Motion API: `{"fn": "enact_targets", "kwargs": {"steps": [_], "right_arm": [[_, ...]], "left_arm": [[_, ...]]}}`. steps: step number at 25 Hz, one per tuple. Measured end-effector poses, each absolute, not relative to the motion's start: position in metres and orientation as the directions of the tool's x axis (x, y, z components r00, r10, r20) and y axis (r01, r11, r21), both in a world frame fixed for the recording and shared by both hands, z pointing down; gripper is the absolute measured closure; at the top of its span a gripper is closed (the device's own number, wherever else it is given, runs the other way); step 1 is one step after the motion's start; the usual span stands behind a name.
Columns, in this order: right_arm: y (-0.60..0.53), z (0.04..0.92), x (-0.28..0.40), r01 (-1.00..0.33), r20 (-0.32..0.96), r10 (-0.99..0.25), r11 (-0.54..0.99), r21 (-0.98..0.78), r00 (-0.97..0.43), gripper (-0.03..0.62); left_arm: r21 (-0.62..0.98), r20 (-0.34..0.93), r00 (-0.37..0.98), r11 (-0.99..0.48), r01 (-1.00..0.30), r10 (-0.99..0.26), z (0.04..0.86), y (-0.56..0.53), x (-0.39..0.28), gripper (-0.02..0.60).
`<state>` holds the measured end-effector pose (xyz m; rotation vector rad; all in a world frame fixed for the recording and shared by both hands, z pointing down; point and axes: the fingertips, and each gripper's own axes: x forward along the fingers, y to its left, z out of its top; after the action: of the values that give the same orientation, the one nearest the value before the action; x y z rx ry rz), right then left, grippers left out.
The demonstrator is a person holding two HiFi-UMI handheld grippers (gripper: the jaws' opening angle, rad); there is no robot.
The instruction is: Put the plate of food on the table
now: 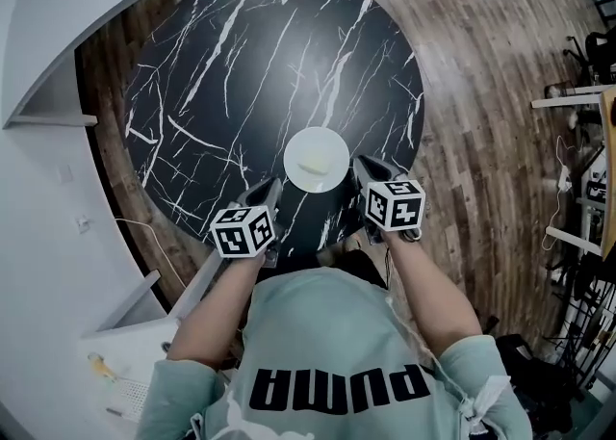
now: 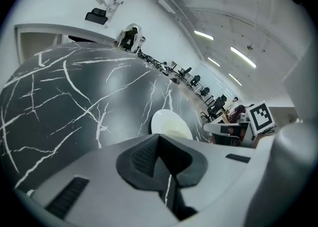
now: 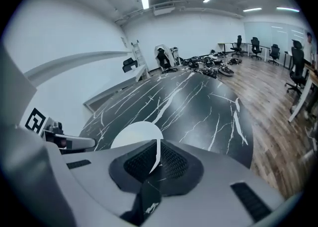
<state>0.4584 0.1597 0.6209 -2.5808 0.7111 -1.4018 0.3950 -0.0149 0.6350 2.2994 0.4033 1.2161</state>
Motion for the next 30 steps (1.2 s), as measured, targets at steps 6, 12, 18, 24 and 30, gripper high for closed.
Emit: {"fn": "enact_targets", "kwargs": {"steps": [6,12,18,24,30], "right_arm": [[0.155,0.572,0.409,-0.478,0.686,-0.552,-0.815,-0.326,0.473,0.585],[0.170,0.513,0.367,-0.631,0.566,-0.670,-0.713,-0.307,0.481,0.585],[0.225,0.447,0.324,-0.722,0.429,-0.750,-0.638,-0.267,0.503,0.585],[0.272,0.411,0.273,-0.812,0.357,-0.808,-0.553,-0.185,0.469,0.585],[0.291,0.392,0.238,-0.830,0.303,-0.841,-0.517,-0.208,0.448,0.585]], "left_arm": [[0.526,0.570,0.682,-0.841,0.127,0.459,0.571,0.011,0.377,0.575],[0.363,0.494,0.754,-0.891,0.274,0.433,0.502,0.077,0.350,0.575],[0.282,0.426,0.835,-0.928,0.244,0.349,0.445,0.156,0.287,0.575],[0.187,0.390,0.885,-0.963,0.194,0.254,0.409,0.213,0.227,0.575],[0.141,0.370,0.912,-0.981,0.136,0.180,0.387,0.235,0.191,0.575]]}}
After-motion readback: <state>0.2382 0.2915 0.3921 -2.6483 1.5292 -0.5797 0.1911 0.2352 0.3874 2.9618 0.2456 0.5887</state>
